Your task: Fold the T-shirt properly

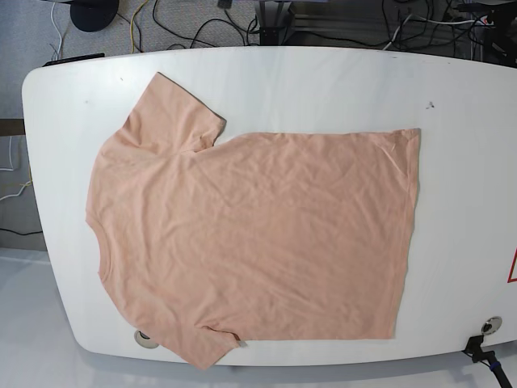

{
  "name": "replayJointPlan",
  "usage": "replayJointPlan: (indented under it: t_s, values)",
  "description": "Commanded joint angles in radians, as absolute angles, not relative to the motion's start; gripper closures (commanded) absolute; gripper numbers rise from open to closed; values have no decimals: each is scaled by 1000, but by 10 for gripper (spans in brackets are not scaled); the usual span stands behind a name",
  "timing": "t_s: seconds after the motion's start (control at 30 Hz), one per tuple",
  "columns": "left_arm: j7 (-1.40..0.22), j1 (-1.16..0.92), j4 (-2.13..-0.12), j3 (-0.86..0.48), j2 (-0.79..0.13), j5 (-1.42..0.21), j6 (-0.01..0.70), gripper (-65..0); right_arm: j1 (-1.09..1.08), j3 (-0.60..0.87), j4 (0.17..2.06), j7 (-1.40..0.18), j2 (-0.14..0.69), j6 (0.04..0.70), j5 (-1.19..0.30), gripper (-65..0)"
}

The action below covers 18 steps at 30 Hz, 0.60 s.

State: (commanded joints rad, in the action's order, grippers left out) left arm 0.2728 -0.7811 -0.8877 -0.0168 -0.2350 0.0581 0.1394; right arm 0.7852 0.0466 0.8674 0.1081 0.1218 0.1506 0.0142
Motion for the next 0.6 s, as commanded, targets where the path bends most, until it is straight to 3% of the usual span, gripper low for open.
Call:
replayJointPlan:
  t_s: [0.3,0.47,0.5,0.6]
  values:
    - [210,-1031,-1381,-39,-331,68,176,0,999,250,1371,0,166,170,-118,0]
    - [199,-1136,-1650,-86,-335,65,208,0,1089,373,1658,-57,188,177,-196,0]
    - [189,-1127,-1609,-83,-334,48,212,0,1052,299,1420,-13,171,173,-129,0]
    - [138,-1175,-1757,-109,-338,44,219,0,1109,389,1561,-14,174,176,-144,0]
